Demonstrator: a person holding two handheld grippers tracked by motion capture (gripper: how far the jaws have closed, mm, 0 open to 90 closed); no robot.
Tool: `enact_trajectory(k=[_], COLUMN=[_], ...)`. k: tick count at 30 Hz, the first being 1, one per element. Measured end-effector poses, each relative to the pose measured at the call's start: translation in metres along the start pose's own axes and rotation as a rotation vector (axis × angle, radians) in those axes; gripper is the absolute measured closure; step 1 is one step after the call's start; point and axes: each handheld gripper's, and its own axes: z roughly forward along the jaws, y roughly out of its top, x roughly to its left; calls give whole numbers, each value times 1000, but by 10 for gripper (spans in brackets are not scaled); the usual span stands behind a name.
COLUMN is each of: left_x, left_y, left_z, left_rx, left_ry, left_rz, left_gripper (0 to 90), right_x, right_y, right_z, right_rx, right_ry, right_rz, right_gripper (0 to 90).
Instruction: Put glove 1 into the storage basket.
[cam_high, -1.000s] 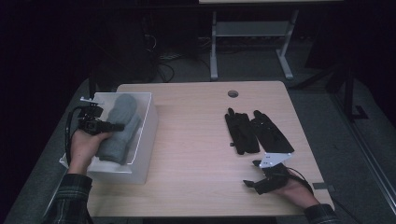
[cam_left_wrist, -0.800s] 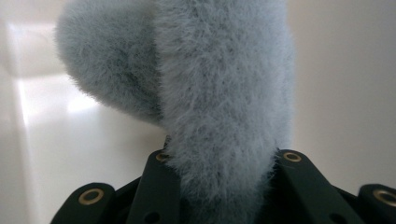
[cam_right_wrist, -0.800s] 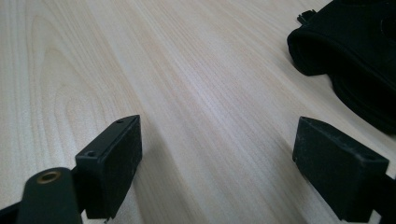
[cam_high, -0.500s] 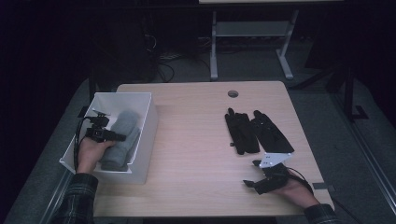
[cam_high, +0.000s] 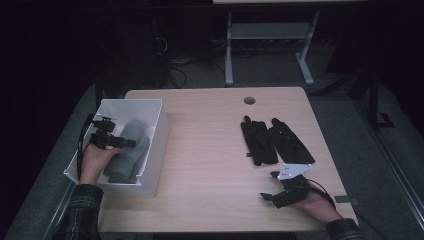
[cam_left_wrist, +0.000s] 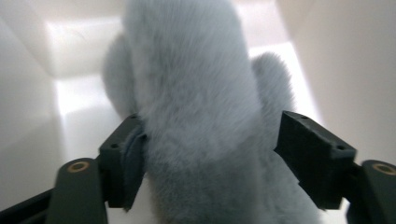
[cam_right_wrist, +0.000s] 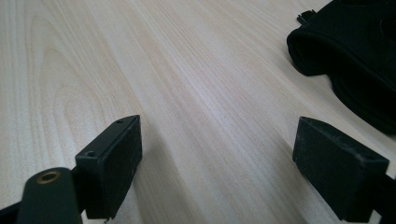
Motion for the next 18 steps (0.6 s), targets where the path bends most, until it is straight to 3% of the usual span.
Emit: enact_trajectory(k=[5,11,13,18], left_x=[-10,-29,-32,-56], left_y=[12,26,28,35], left_z=[-20,-48,-51,-62], left_rx=[-60,-127,-137,-167], left_ry=[18,-16,-25,-75], left_rz=[25,86,93,143], left_gripper=[190,183,182,182], right_x=[0,0,0,0], right_y=[0,0,0,0], right_z=[0,0,0,0], right_rx=[0,0,0,0], right_ry=[0,0,0,0], right_rz=[0,0,0,0], right_gripper=[157,157,157,157])
